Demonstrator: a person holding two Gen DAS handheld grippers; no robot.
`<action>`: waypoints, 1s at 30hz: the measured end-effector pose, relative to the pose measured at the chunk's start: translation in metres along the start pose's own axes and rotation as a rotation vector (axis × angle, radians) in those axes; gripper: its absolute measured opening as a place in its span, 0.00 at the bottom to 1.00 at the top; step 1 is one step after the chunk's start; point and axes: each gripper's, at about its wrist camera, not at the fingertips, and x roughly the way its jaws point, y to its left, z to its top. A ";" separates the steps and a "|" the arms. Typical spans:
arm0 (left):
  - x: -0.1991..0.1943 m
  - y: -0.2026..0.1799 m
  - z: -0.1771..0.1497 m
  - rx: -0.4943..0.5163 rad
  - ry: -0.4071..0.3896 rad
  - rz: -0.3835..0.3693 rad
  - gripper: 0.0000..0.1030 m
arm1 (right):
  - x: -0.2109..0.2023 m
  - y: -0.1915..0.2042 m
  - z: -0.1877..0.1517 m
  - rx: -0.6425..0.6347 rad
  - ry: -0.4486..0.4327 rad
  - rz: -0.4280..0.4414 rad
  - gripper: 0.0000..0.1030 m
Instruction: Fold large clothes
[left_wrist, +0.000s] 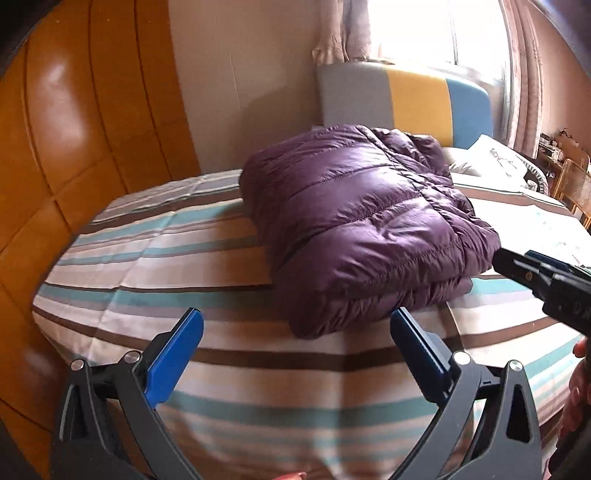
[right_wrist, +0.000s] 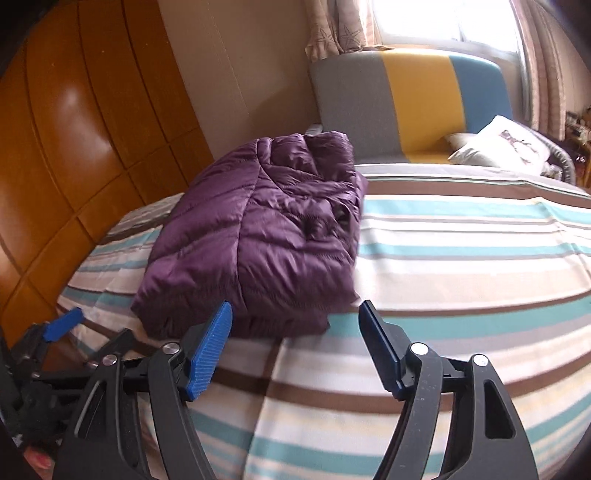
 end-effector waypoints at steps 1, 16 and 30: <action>-0.004 0.001 0.001 -0.002 -0.011 -0.003 0.98 | -0.004 0.001 -0.004 -0.007 -0.007 -0.008 0.76; -0.039 0.017 -0.011 -0.079 -0.049 -0.001 0.98 | -0.032 0.012 -0.027 -0.057 -0.051 -0.062 0.86; -0.044 0.017 -0.012 -0.107 -0.065 -0.008 0.98 | -0.037 0.012 -0.029 -0.064 -0.050 -0.057 0.86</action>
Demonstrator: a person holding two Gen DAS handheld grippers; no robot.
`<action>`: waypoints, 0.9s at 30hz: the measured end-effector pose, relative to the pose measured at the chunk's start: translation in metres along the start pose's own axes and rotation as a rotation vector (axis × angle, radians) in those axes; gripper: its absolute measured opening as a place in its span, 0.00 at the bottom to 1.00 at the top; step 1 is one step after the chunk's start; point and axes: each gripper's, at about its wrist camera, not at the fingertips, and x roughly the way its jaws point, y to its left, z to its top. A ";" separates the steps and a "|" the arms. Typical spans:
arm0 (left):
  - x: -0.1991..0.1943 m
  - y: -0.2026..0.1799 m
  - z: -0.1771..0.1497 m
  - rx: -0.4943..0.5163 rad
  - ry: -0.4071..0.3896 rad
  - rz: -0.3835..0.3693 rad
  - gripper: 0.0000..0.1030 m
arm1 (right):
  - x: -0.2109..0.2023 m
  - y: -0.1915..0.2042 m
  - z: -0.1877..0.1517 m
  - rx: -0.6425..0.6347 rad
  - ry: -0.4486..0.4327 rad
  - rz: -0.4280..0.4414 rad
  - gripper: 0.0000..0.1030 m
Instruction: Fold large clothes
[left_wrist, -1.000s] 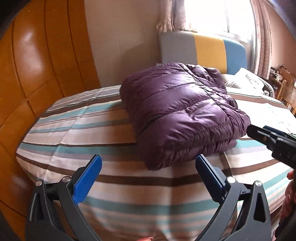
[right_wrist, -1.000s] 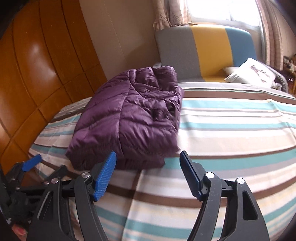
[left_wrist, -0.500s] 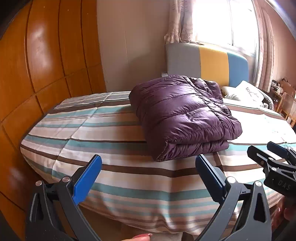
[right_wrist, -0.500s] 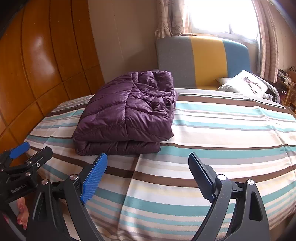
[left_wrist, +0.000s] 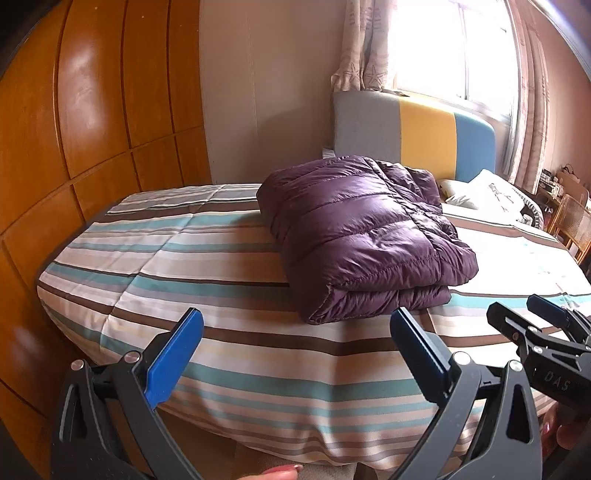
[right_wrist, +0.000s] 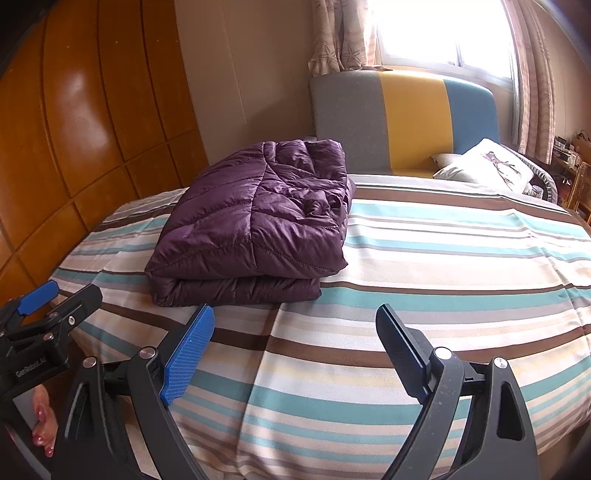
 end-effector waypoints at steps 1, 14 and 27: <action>0.000 0.000 0.000 -0.001 0.001 0.001 0.98 | 0.000 0.000 0.000 -0.001 0.001 0.001 0.86; 0.004 -0.001 -0.003 0.004 0.021 -0.003 0.98 | 0.000 -0.002 0.000 0.000 0.008 0.002 0.86; 0.008 -0.001 -0.004 -0.005 0.033 -0.004 0.98 | -0.001 -0.002 0.001 -0.007 0.002 0.007 0.86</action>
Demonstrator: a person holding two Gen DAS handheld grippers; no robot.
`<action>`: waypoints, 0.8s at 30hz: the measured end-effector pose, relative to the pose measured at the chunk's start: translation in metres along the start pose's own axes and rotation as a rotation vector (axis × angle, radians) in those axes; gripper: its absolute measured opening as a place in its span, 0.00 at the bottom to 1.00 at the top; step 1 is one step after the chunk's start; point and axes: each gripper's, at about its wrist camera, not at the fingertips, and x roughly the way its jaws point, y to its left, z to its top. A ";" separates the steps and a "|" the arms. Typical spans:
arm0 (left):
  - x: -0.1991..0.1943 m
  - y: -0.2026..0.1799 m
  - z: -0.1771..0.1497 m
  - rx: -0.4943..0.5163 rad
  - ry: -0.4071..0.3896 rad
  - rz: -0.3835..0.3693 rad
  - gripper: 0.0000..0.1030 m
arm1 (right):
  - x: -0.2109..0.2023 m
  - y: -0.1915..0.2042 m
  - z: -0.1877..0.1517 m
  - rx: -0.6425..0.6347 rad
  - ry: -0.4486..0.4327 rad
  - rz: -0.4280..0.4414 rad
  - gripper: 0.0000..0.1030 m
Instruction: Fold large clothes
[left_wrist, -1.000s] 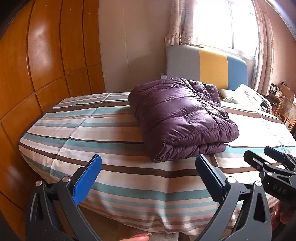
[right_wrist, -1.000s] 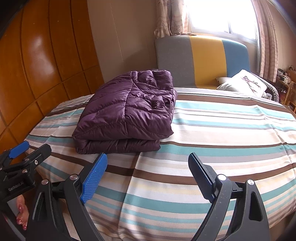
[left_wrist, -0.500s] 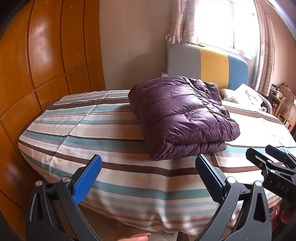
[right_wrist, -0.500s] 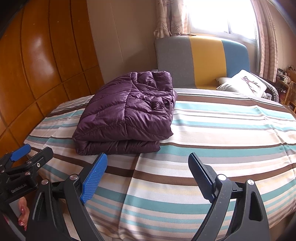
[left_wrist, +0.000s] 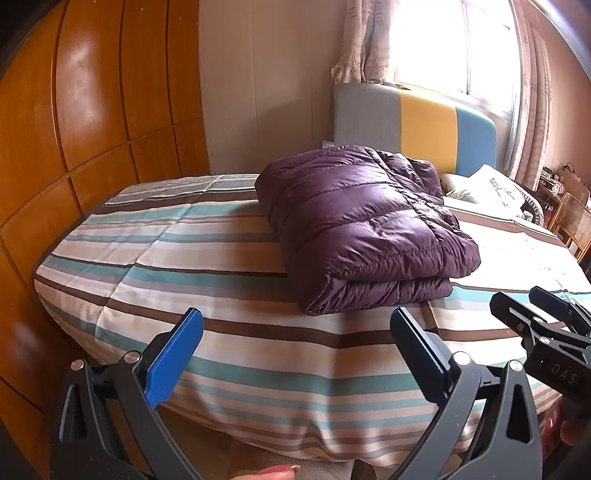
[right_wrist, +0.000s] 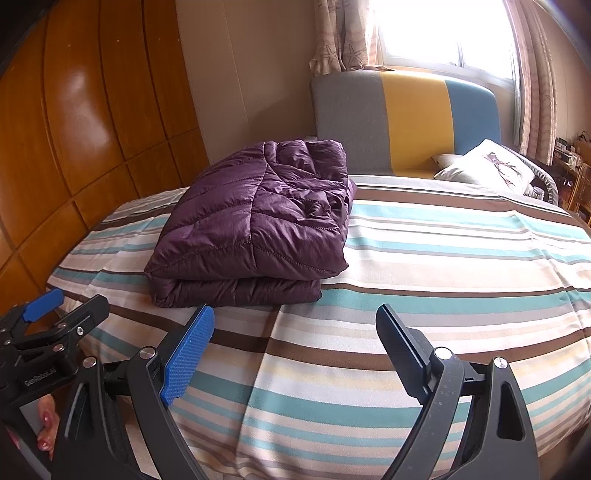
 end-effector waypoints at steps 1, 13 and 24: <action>0.000 0.000 0.000 0.000 0.000 0.001 0.98 | 0.000 0.000 0.000 -0.002 0.000 -0.003 0.86; 0.000 -0.001 -0.001 0.005 -0.001 0.005 0.98 | 0.002 -0.001 -0.001 0.003 0.007 0.001 0.86; 0.001 0.000 0.000 0.008 0.003 0.003 0.98 | 0.004 0.000 -0.001 0.004 0.011 0.005 0.86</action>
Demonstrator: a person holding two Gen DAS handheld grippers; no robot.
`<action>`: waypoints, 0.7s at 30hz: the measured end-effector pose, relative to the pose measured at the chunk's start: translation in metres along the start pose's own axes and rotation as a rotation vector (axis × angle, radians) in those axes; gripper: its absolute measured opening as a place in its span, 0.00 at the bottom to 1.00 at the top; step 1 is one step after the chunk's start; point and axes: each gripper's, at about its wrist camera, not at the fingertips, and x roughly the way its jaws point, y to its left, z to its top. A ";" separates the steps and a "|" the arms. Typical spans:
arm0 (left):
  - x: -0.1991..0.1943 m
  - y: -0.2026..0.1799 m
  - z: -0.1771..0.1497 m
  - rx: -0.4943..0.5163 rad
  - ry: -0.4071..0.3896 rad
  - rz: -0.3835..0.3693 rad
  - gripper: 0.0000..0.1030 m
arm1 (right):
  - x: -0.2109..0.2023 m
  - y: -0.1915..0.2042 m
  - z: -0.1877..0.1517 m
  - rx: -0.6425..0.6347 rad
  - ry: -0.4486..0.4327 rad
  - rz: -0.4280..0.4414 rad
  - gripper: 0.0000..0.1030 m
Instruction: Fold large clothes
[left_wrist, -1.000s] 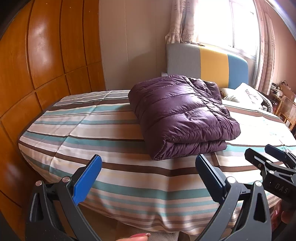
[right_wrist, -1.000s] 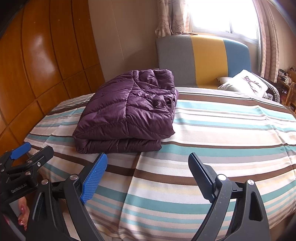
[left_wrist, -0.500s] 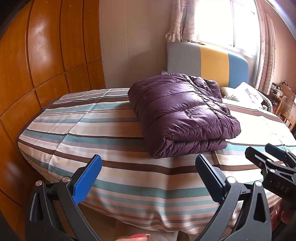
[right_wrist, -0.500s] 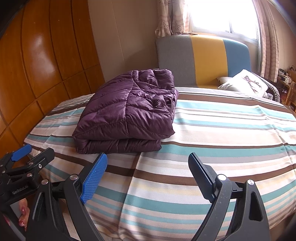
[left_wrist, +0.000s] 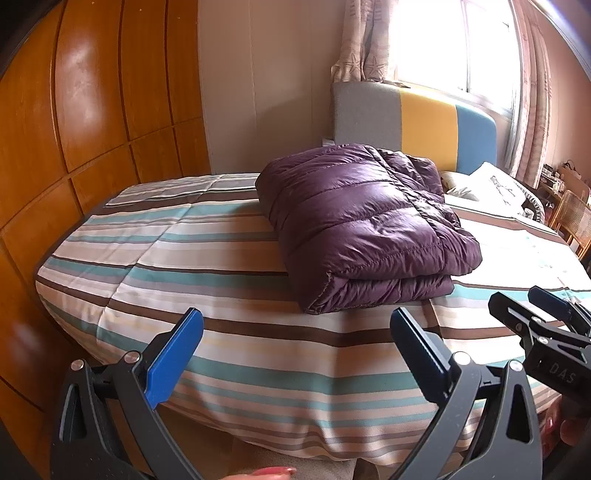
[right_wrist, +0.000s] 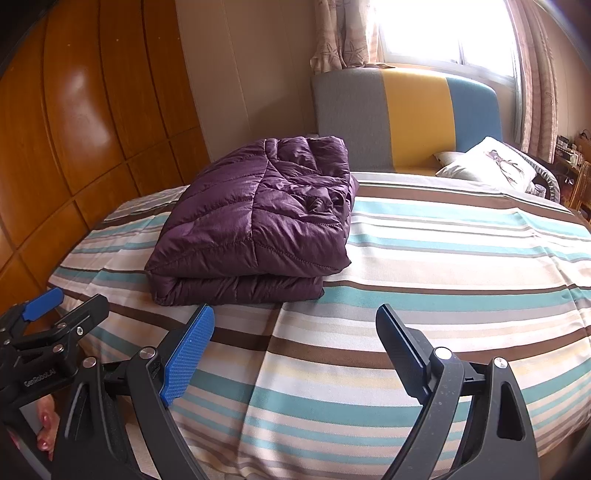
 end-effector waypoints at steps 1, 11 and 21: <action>0.000 0.000 0.000 0.000 0.002 0.000 0.98 | 0.000 0.000 0.000 0.000 0.001 -0.002 0.86; 0.000 0.003 0.000 -0.010 0.005 -0.007 0.98 | 0.003 0.001 -0.001 0.000 0.008 0.002 0.86; 0.004 0.001 -0.002 -0.004 0.011 0.015 0.98 | 0.010 -0.004 -0.002 0.015 0.022 0.000 0.86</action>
